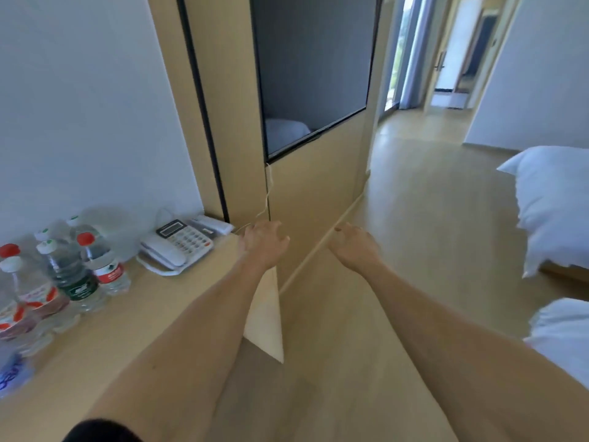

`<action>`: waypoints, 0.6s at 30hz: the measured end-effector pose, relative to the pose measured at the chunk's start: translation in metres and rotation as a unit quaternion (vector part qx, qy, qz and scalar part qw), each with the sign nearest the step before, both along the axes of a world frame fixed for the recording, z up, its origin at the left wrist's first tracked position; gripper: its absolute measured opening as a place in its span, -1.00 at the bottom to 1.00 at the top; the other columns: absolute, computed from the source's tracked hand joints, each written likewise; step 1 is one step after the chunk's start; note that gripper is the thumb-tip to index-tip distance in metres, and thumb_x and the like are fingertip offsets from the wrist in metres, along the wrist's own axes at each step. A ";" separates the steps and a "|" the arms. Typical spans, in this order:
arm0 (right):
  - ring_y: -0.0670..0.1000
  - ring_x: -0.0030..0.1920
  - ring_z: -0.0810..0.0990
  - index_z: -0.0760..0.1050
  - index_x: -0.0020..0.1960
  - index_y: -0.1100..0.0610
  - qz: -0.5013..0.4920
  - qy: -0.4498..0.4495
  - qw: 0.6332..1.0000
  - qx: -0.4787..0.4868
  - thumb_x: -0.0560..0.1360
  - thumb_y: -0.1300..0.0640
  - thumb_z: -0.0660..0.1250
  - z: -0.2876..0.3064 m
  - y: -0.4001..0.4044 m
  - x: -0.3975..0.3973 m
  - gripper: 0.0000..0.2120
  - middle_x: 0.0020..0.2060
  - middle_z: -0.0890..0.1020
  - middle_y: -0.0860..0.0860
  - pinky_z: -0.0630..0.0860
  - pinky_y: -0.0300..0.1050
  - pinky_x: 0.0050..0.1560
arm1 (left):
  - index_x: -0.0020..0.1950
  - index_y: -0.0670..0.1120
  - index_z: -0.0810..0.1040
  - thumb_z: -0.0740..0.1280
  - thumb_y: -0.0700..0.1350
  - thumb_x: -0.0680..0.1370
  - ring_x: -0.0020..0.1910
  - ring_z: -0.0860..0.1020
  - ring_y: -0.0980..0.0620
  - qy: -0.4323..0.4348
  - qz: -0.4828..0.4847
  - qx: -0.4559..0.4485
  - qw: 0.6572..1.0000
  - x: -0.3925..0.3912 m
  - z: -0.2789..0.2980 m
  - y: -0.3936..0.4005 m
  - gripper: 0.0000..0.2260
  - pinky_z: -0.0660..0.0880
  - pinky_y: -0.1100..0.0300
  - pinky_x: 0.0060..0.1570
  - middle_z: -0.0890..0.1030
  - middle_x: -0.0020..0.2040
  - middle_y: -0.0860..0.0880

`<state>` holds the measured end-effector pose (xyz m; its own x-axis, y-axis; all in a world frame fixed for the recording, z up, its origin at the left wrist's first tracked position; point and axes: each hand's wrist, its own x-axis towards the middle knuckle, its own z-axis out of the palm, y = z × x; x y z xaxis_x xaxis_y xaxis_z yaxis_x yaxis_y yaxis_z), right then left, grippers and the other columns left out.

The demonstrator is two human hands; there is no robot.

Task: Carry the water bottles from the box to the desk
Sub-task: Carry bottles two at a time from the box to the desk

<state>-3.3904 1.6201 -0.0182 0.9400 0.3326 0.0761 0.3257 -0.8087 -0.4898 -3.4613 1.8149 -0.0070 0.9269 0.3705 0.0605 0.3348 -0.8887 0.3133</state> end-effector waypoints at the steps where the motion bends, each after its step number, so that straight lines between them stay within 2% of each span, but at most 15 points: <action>1: 0.17 0.34 0.49 0.44 0.42 0.01 -0.027 0.004 1.000 0.004 0.55 -0.15 0.28 -0.001 -0.027 0.004 -0.52 0.34 0.54 0.11 0.43 -0.01 0.25 | 0.50 0.01 0.41 0.20 0.12 0.63 0.43 0.39 -0.18 0.010 -0.020 -0.004 1.000 0.016 -0.002 -0.024 -0.55 0.36 -0.10 0.38 0.45 0.46 -0.11; 4: 0.15 0.34 0.49 0.43 0.42 0.01 -0.101 0.012 0.995 0.002 0.56 -0.18 0.28 -0.003 -0.105 0.018 -0.51 0.36 0.52 0.08 0.43 -0.01 0.27 | 0.55 0.05 0.33 0.19 0.16 0.64 0.49 0.34 -0.14 0.015 -0.082 -0.015 0.996 0.064 -0.003 -0.091 -0.51 0.33 -0.09 0.43 0.37 0.53 -0.04; 9: 0.11 0.37 0.46 0.39 0.45 0.00 -0.205 0.028 0.978 -0.005 0.58 -0.19 0.26 0.000 -0.202 0.040 -0.50 0.38 0.50 0.03 0.43 -0.01 0.29 | 0.54 0.00 0.37 0.21 0.12 0.65 0.46 0.37 -0.14 0.007 -0.189 -0.009 0.982 0.136 -0.001 -0.181 -0.53 0.29 0.02 0.44 0.40 0.51 -0.08; 12: 0.10 0.36 0.47 0.38 0.46 0.02 -0.234 0.030 0.972 -0.014 0.59 -0.18 0.24 0.006 -0.236 0.059 -0.49 0.39 0.50 0.04 0.43 -0.01 0.32 | 0.50 0.03 0.40 0.23 0.10 0.63 0.44 0.38 -0.14 -0.001 -0.220 -0.023 0.975 0.171 0.002 -0.218 -0.56 0.32 0.00 0.42 0.42 0.48 -0.08; 15: 0.07 0.33 0.49 0.37 0.46 0.01 -0.267 0.030 0.963 -0.010 0.58 -0.17 0.24 0.015 -0.261 0.091 -0.49 0.37 0.51 0.04 0.45 0.00 0.29 | 0.51 0.11 0.37 0.21 0.16 0.62 0.44 0.38 -0.11 -0.003 -0.259 -0.014 0.966 0.212 0.005 -0.248 -0.54 0.32 -0.03 0.36 0.40 0.50 0.01; 18: 0.06 0.33 0.49 0.36 0.47 0.01 -0.285 0.035 0.958 -0.009 0.57 -0.16 0.27 0.021 -0.270 0.128 -0.48 0.37 0.51 0.02 0.47 0.01 0.28 | 0.53 0.11 0.34 0.21 0.18 0.61 0.46 0.36 -0.11 0.011 -0.292 -0.008 0.956 0.260 0.005 -0.263 -0.51 0.32 -0.02 0.40 0.36 0.53 0.00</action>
